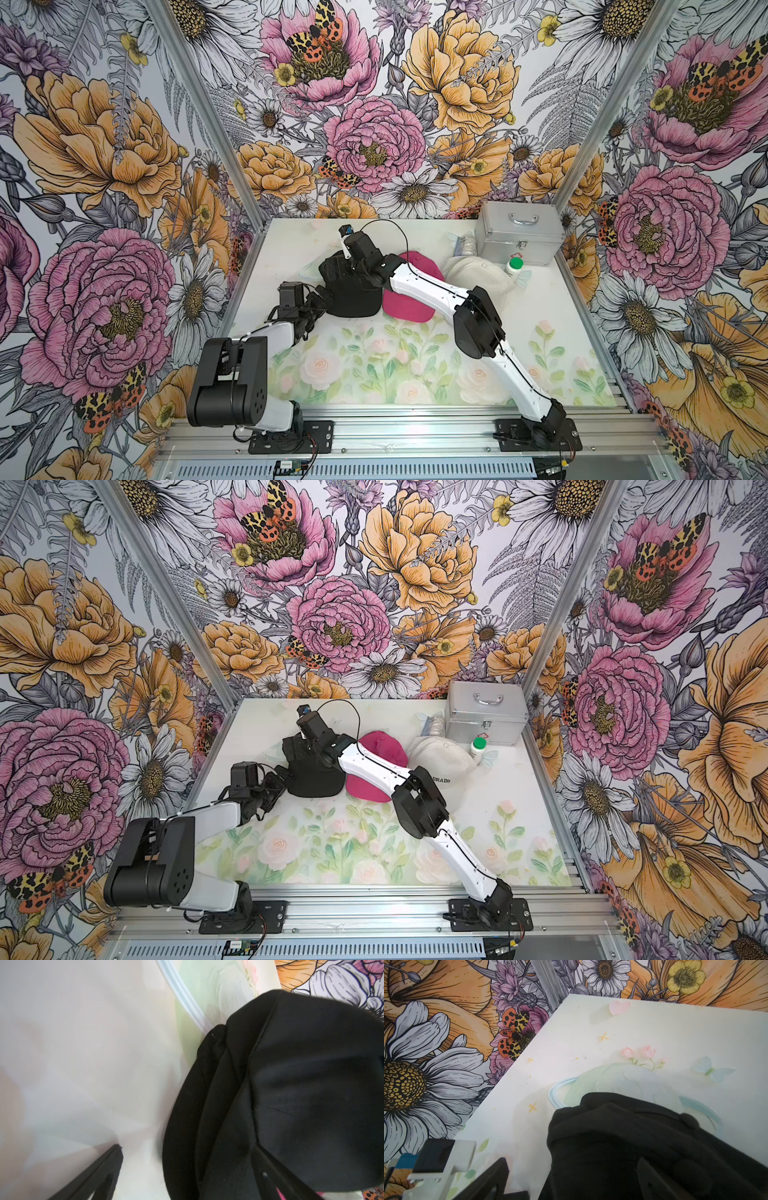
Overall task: Stack the baseball caps by color
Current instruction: Place the baseball cap on the baseball cap, then move the baseball cap to the center of the board.
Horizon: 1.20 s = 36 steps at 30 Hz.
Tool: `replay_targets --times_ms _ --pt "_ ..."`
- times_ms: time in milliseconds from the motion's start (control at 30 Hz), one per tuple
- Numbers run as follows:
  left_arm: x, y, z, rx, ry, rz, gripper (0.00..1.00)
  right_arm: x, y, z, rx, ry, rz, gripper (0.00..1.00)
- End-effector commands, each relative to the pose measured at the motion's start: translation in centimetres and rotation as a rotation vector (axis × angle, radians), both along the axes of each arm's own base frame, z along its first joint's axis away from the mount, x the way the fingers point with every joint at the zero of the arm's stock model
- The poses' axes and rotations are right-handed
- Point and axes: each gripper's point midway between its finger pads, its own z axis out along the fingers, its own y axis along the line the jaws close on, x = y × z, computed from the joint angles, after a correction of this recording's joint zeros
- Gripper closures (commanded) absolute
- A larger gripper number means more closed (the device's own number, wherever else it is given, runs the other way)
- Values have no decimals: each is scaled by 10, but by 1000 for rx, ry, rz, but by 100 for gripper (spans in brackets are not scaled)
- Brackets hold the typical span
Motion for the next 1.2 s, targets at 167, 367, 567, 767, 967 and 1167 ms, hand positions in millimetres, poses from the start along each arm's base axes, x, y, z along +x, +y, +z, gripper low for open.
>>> replay_targets --times_ms 167,367,567,767,967,1167 --pt "-29 13 -27 62 115 41 1 4 -13 0 -22 11 -43 1" --pt "-17 6 -2 54 35 -10 1 -9 -11 51 -3 -80 -6 1" --pt "-9 25 28 84 -61 46 1 -8 -34 72 -89 -182 -76 1" --pt "-9 38 49 105 -126 75 1 -14 -57 74 -146 -197 -116 1" --pt "-12 40 63 132 -178 58 1 -32 -66 76 -151 -181 -94 1" --pt "-14 38 72 133 -213 48 1 -55 -71 73 -98 -187 -72 1"
